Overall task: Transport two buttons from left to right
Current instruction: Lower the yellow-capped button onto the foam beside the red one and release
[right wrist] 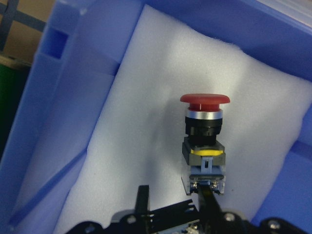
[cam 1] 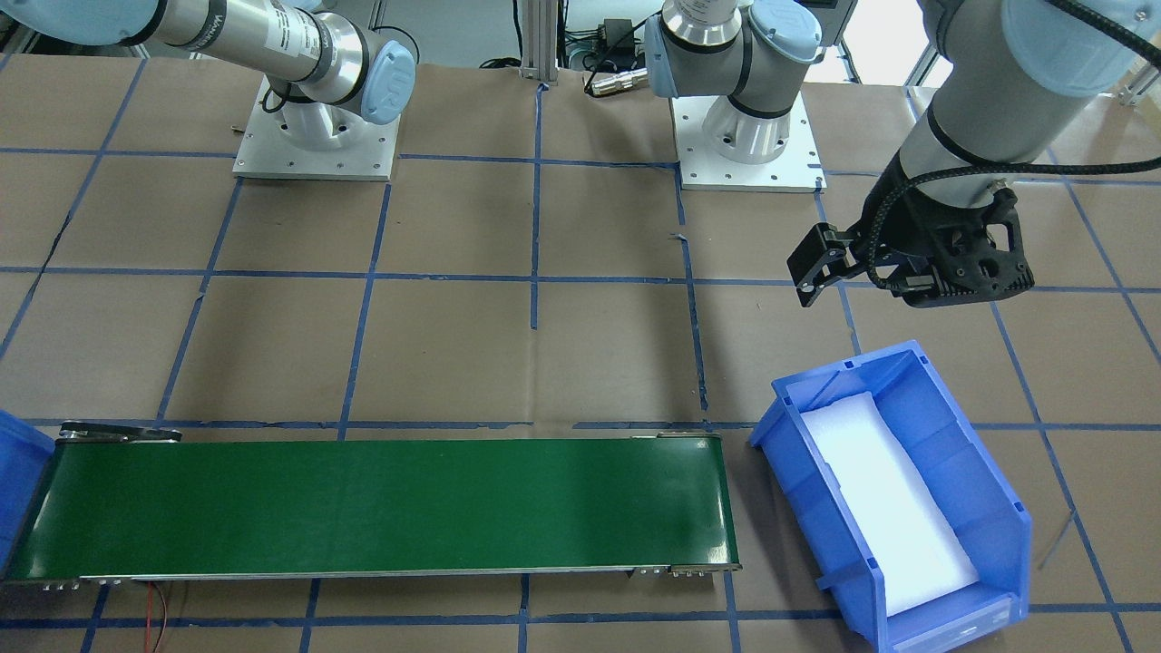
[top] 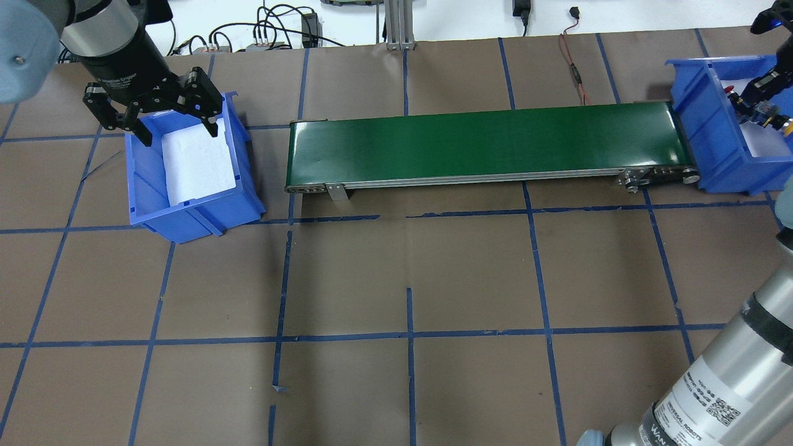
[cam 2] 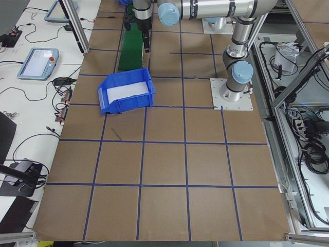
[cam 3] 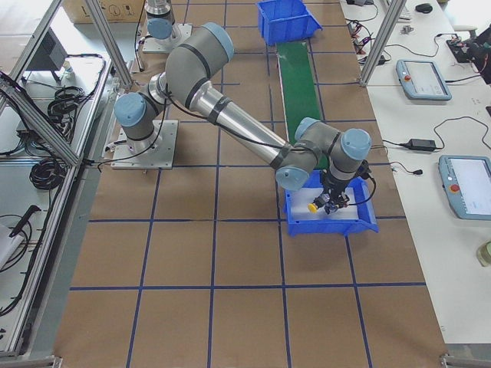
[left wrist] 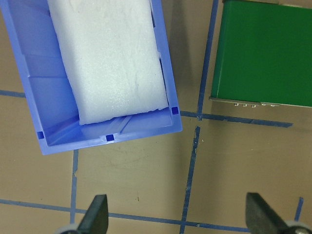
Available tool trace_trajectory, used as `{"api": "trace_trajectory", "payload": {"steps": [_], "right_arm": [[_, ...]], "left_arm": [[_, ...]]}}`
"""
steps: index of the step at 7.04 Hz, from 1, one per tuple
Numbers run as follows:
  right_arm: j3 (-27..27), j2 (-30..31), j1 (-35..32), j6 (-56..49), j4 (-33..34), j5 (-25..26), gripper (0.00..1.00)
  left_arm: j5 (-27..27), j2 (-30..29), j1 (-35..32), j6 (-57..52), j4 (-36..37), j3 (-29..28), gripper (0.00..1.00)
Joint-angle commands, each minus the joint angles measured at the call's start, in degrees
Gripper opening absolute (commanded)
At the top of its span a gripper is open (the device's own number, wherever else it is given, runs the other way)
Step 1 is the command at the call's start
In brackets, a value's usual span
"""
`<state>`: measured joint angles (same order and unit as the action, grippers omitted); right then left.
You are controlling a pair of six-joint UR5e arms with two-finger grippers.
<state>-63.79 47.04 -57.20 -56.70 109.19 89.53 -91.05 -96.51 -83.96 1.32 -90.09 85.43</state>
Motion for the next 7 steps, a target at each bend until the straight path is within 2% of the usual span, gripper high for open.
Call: {"api": "trace_trajectory", "payload": {"steps": [1, 7], "right_arm": [[-0.1, -0.6, -0.4, 0.4, 1.2, -0.8, 0.05], [-1.2, -0.9, -1.9, 1.2, 3.8, -0.8, 0.05]], "left_arm": [[0.0, 0.0, 0.0, -0.1, 0.0, 0.1, 1.0], [0.1, 0.0, 0.1, -0.1, 0.0, 0.0, 1.0]]}}
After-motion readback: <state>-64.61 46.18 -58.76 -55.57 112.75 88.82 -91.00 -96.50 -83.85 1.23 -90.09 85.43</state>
